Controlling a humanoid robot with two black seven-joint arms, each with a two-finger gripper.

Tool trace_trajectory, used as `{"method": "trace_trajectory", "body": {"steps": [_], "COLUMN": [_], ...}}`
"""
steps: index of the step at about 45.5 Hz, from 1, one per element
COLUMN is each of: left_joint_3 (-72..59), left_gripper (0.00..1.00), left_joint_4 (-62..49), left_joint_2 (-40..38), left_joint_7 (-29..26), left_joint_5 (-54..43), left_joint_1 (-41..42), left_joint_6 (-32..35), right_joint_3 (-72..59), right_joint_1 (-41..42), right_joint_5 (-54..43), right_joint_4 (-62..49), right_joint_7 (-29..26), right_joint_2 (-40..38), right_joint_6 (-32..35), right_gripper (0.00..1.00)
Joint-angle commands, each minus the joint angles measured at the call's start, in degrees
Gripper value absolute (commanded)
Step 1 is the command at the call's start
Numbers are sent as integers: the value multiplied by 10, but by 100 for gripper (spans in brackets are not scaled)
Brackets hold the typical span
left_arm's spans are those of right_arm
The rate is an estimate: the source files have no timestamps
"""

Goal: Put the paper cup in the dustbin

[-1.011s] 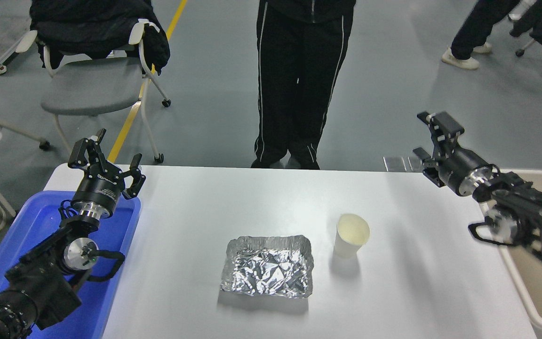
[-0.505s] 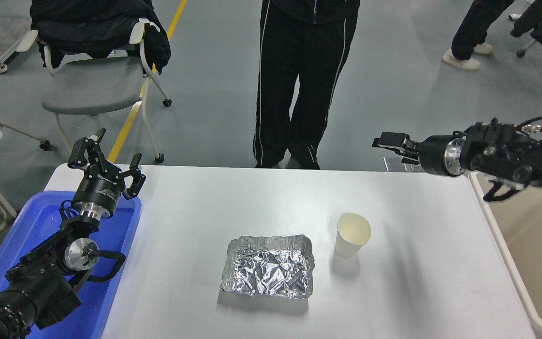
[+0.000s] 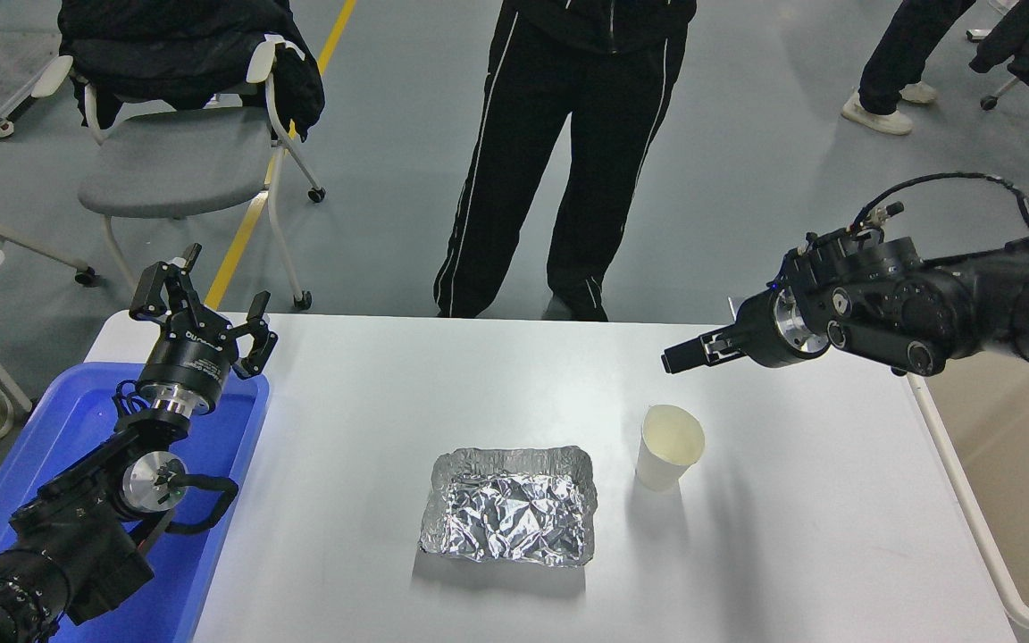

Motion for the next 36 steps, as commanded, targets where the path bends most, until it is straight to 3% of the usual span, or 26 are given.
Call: {"method": "trace_trajectory", "body": {"steps": [1, 21, 36], "left_joint_3": [0, 0, 0], "left_gripper": [100, 100, 100], "left_joint_4": [0, 0, 0], "left_joint_2": [0, 0, 0], "left_joint_7": [0, -1, -1], "left_joint_5": [0, 0, 0], "left_joint_1": [0, 0, 0], "left_joint_6": [0, 0, 0], "right_joint_3": [24, 26, 19], "right_joint_1": [-50, -98, -116], "right_joint_5": [-12, -12, -17], "right_joint_4": [-12, -35, -47], "right_joint_7": [0, 0, 1], "right_joint_2": [13, 9, 8], "right_joint_6": [-12, -36, -62], "right_gripper": [99, 97, 78]}}
